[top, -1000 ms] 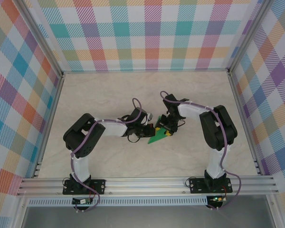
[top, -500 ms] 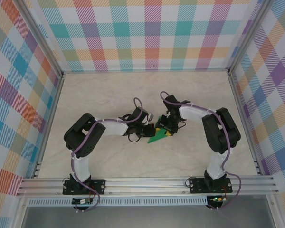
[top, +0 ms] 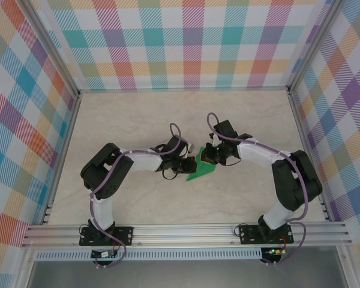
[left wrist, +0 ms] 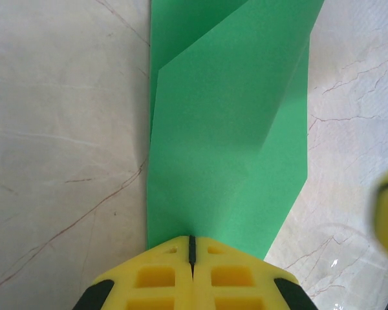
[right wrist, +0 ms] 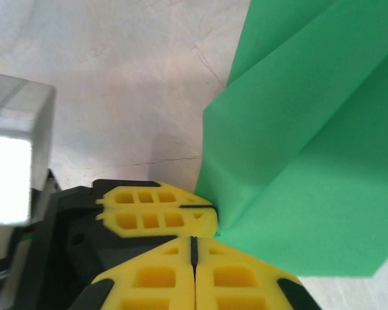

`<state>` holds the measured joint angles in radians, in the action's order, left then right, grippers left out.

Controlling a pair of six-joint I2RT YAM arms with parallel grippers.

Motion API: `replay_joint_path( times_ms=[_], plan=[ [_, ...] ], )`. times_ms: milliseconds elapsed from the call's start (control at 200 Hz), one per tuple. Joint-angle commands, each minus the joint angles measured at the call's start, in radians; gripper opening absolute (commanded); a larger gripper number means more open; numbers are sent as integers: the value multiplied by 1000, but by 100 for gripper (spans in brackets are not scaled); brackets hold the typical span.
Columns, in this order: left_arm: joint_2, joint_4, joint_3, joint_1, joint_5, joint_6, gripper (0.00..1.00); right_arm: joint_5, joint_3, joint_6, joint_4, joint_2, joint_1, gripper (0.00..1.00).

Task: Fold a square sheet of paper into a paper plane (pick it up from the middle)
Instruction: Fourth fold the wing at the center of the table.

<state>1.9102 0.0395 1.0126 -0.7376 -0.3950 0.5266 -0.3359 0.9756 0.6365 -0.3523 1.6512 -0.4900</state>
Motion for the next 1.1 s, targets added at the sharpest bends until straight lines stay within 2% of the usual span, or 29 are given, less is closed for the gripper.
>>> replay_joint_path(
  times_ms=[0,485,760,1095],
  plan=[
    [53,-188,-27,-12,68,-25,0,-46,-3,-59,82,53,5,2],
    [62,-224,-22,-17,83,-17,0,-89,0,-127,114,184,17,0],
    [86,-308,-12,-20,106,-35,0,-36,-8,-186,100,218,84,0],
    [107,-359,-36,-28,113,-46,0,11,37,-158,121,227,212,0]
  ],
)
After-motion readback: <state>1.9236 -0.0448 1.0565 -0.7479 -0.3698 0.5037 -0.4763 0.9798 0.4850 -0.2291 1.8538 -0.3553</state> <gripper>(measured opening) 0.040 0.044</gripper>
